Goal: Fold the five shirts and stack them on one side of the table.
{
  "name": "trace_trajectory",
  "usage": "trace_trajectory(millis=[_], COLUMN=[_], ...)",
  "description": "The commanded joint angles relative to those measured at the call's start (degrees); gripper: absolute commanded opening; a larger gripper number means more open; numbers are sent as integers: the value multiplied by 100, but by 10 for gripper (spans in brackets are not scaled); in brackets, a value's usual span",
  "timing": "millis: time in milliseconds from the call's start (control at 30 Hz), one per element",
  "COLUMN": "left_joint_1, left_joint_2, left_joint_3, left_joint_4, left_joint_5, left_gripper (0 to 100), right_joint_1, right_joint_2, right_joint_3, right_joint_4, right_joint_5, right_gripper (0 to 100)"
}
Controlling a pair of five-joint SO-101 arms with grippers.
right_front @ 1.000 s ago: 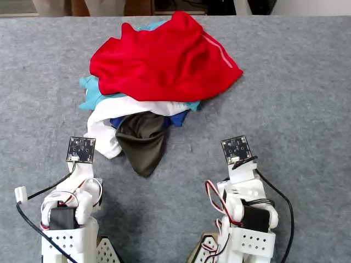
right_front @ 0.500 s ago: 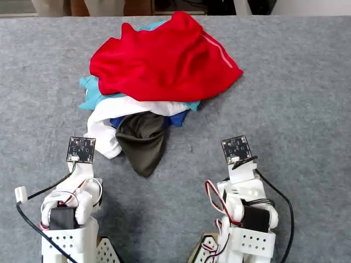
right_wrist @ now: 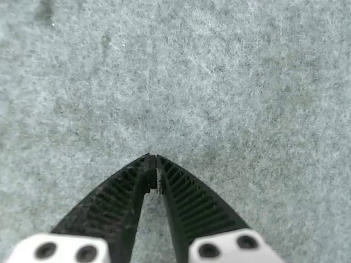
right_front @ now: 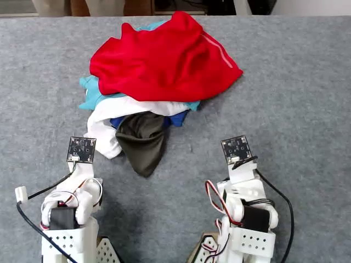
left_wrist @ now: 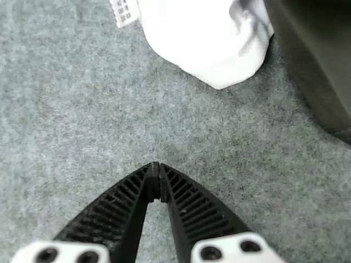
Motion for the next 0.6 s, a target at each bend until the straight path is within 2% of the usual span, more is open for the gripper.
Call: trace_trajectory(millis=[0,200,333,467,567], left_joint_1=[53,70,-413,-1178,-1670], left_joint_2=[-31,-40,-40,-40,-40], left_joint_3=[70,-18,-765,-2092,-2892], left_joint_4=[53,-35,-466,-1011,-1530], left_joint_5=[53,18,-9,-879,-1415], left_gripper=[18,18,18,18,18], right_joint_1=[-84,-92,-40,-4,31], right_joint_2=[-611,-611,-611,-611,-611], right_joint_3=[4,4,-251,-989,-1842], right_joint_4=[9,9,0,-422,-1354], right_joint_5=[-26,-9,9,18,0], right_gripper=[3,3,3,3,4])
